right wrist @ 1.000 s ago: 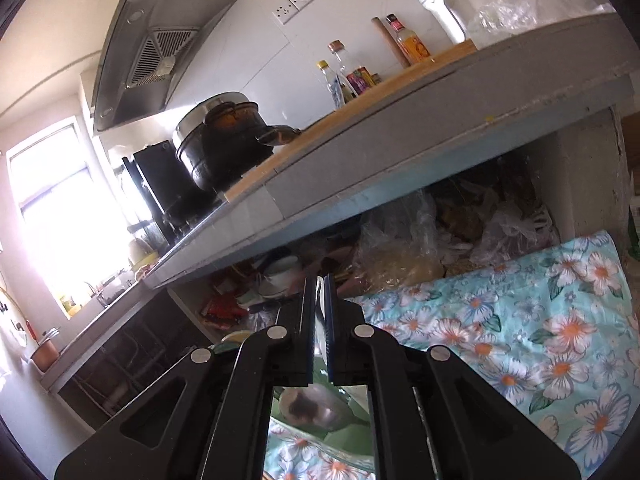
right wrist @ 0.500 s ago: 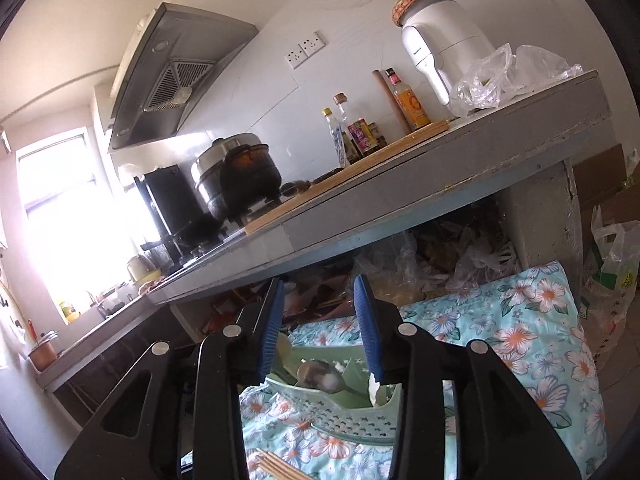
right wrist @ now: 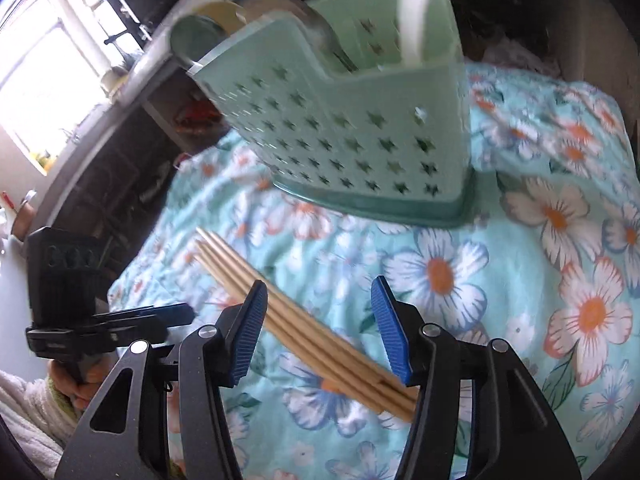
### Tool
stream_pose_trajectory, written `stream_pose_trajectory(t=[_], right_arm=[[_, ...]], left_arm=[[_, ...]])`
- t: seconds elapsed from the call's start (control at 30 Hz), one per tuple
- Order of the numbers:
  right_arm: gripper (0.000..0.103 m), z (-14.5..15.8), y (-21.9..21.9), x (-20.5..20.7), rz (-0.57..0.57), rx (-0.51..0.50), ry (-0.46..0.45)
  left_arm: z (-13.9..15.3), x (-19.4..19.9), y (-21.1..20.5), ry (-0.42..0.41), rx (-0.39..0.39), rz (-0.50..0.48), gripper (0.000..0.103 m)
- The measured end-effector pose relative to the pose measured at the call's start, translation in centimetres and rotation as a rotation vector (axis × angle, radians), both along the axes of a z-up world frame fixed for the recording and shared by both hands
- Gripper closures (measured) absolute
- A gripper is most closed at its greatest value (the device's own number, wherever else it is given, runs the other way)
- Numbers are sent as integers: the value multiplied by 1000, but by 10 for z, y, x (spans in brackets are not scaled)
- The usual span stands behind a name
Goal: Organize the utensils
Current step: 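Move the right tool down toward the wooden chopsticks, then close the left tool on one wooden chopstick while the right tool grasps another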
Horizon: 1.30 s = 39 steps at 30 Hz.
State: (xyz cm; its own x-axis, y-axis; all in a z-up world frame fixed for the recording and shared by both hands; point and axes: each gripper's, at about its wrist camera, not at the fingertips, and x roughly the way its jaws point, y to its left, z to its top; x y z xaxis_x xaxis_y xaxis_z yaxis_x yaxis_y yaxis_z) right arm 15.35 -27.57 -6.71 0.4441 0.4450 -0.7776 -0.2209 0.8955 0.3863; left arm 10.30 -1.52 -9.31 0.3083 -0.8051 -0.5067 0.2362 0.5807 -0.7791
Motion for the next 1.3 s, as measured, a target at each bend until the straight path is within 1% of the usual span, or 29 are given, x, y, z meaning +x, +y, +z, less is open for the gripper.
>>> stream_pose_trajectory(t=[0.03,0.07,0.1,0.13,0.17,0.2,0.27,0.33,0.37,0.4,0.43,0.47,0.5,0.57,0.6,0.67,0.73,0.8,0.83,0.9,0.97,1.0,1.03,1.17,1.3], right_arm=[[55,-6,-2,1,0,12,17],[56,-7,-4,1,5,29,16],[56,-7,-5,0,17,41,22],[58,-8,-3,-1,34,49,36],[64,-9,0,-4,55,48,54],[66,-11,2,-6,71,48,70],[74,-13,8,-16,89,36,89],[80,-14,12,-23,95,32,104],[84,-13,13,-27,96,38,111],[86,-13,14,-30,94,44,117],[89,-12,15,-32,92,49,121],[91,-12,16,-36,88,62,128],[92,-13,18,-40,87,78,138],[95,-13,22,-49,85,110,151],[95,-13,24,-55,97,141,158],[97,-15,30,-65,104,211,186],[97,-16,40,-77,114,254,199],[97,-15,48,-88,116,281,207],[97,-14,49,-92,111,279,203],[97,-10,47,-100,74,236,176],[96,-4,37,-106,37,215,148],[96,-1,32,-108,19,209,134],[96,2,26,-109,3,201,129],[94,11,8,-107,-83,77,75],[91,10,-5,-103,-131,1,72]], left_arm=[[-7,2,0,36,-20,5,63],[-14,4,0,69,-37,15,64],[-19,6,0,86,-46,27,68],[-22,7,0,95,-55,37,73],[-24,9,1,104,-64,50,73],[-27,12,1,113,-80,59,74],[-28,16,0,123,-105,76,74],[-26,21,-2,114,-103,96,75],[-25,23,-3,112,-93,104,76],[-25,23,-5,109,-81,112,81],[-24,24,-7,111,-70,117,83],[-24,24,-9,111,-51,121,85],[-23,24,-11,109,-30,127,90],[-20,23,-10,109,-12,119,94],[-18,21,-11,110,3,115,94],[-11,17,-12,109,57,95,94],[-2,14,-11,98,95,72,94],[8,11,-9,81,149,42,94],[11,10,-7,74,169,28,94],[14,7,2,59,221,5,94],[15,8,12,49,277,19,94],[14,9,18,47,299,28,96],[12,9,24,48,309,38,102],[4,12,43,69,324,77,102],[3,10,47,73,305,82,102]])
